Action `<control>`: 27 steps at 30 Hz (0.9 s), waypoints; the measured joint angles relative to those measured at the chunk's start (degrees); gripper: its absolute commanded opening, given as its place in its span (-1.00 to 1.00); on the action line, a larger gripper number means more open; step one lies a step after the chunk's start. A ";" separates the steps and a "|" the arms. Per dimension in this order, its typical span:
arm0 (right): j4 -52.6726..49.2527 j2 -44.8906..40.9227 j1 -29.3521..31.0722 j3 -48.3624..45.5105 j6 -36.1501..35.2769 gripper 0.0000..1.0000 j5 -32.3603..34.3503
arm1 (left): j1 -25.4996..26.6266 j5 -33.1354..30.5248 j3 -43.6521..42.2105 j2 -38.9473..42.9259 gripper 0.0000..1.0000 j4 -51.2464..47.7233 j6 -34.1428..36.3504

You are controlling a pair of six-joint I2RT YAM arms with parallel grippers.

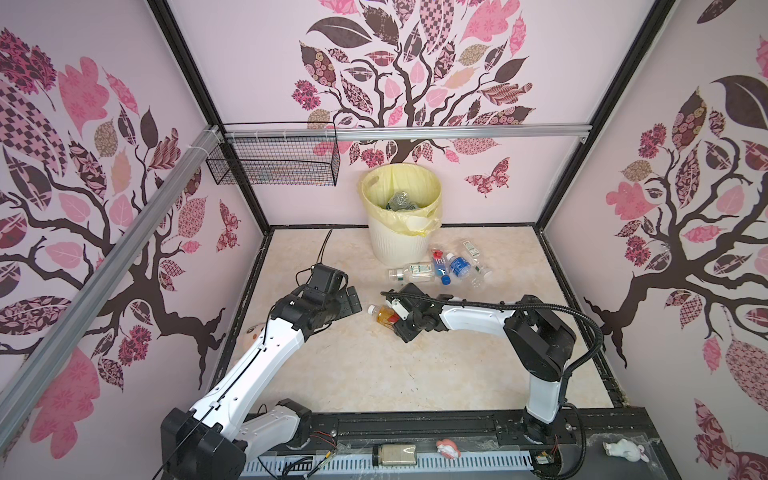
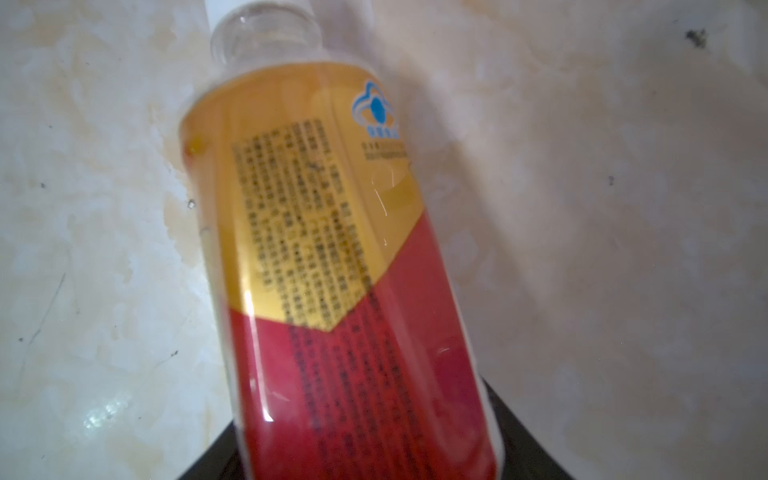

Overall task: Throw the plastic bottles in the bin
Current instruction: 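Close right gripper on the red-yellow bottle while left gripper grasps its white cap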

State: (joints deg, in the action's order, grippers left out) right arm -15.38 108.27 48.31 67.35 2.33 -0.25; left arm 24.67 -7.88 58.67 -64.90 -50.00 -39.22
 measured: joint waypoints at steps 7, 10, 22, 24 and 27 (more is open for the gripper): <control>0.02 -0.35 0.00 -0.76 3.32 -0.03 -0.20 | 0.02 4.17 4.07 -1.97 0.94 -4.20 -3.45; -0.37 -1.40 0.00 -1.57 4.37 -0.07 -0.55 | 0.02 7.50 4.61 -1.95 0.94 -3.93 -6.08; -4.09 -5.01 -0.24 -0.22 9.18 -0.13 -0.42 | -3.02 17.38 9.25 -1.92 0.94 -3.02 -12.48; -5.33 -5.16 -0.50 1.22 9.77 -0.14 -0.39 | -3.69 18.45 11.52 -2.36 0.94 -2.97 -13.00; -7.04 -5.92 -0.57 3.89 10.36 -0.14 -0.35 | -4.20 19.82 15.82 -4.04 0.94 -2.73 -13.62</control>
State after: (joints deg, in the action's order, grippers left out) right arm -22.41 102.35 47.75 71.24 12.69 -0.60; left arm 20.47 11.94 74.50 -68.95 -52.73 -52.84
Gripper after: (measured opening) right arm 0.600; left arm 0.972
